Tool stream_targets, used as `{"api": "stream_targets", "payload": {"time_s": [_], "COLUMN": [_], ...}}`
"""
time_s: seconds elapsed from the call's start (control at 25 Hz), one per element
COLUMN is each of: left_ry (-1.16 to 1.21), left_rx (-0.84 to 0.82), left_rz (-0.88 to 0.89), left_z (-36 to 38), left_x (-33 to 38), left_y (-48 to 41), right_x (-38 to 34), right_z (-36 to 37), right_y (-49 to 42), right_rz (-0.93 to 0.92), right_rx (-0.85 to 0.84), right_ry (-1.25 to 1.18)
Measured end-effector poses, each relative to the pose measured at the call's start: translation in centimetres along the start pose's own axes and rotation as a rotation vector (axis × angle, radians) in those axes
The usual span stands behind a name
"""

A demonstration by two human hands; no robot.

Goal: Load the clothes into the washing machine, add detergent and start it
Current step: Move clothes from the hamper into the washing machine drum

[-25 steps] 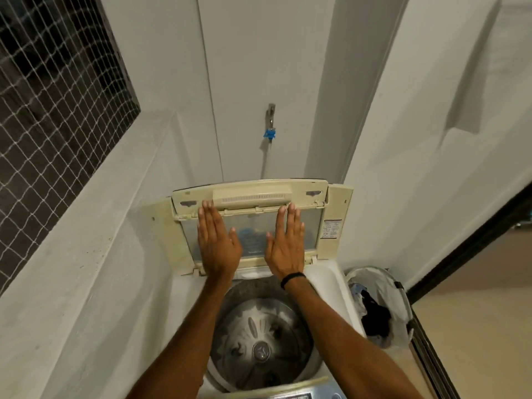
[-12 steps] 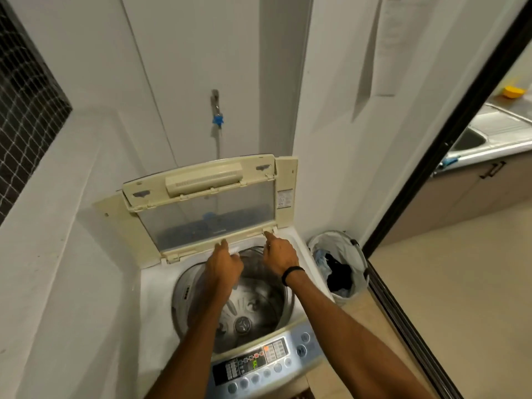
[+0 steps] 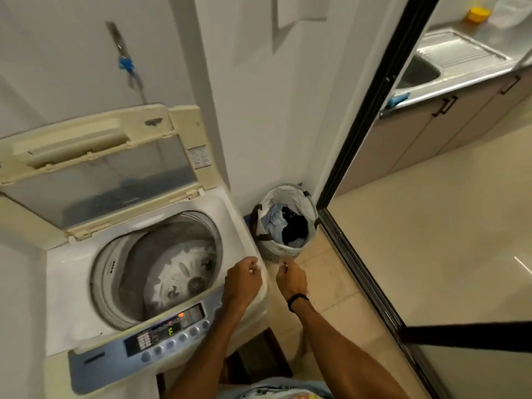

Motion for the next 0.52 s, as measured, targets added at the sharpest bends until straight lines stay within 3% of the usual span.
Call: {"api": "stream_targets", "payload": {"time_s": [0.24,0.52], "left_ry": [-0.007,0.007], "left_rx": [-0.074,-0.108], "left_rz": [-0.106,-0.346], "left_z": [9.1,13.1], "left_x": [6.1,6.3], "left_y": [-6.0,-14.5], "right_x": [6.1,7.9], "right_z": [-5.4,-7.4], "right_y": [-7.2,-18.1], "right_rz": [0.04,0.131], "right_rx": [-0.307,-0.58], "right_ry": [0.111,0.287]}}
Point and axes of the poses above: each hand's wrist, its own y-axis away from the middle knuckle, its own z-axis out of the palm, x = y × z, the point moved 10 cm from there along -y, towards the middle knuckle, and after that the axes turned 14 degrees about -x, right-handed, at the moved point
